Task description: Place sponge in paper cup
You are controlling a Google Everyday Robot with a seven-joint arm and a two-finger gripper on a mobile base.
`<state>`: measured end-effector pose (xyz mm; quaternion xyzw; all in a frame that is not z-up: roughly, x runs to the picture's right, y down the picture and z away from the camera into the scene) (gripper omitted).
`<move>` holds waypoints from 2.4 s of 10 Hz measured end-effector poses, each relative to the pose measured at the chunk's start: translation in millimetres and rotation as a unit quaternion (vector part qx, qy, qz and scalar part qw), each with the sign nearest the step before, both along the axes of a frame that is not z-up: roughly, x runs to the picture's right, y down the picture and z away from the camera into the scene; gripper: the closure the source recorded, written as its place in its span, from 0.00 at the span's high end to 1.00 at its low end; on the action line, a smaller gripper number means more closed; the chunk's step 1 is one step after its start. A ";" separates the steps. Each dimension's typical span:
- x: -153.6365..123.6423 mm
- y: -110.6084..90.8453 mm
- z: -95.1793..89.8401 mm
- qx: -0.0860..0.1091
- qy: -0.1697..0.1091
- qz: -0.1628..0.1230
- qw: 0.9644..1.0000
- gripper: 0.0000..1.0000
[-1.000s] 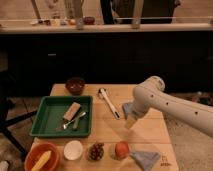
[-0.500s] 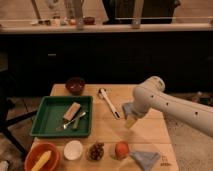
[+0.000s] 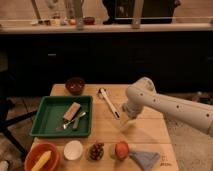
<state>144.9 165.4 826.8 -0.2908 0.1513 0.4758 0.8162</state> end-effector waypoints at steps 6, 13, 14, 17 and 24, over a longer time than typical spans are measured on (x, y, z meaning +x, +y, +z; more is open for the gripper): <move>11.4 -5.5 42.3 -0.004 0.068 0.053 0.996 0.80; 18.8 -11.4 60.0 -0.006 0.083 0.076 0.994 0.80; 15.5 -14.7 62.8 -0.004 0.081 0.075 0.994 0.80; 15.5 -20.1 69.8 -0.003 0.080 0.076 0.994 0.80; 14.1 -18.5 84.6 -0.009 0.080 0.075 0.994 0.69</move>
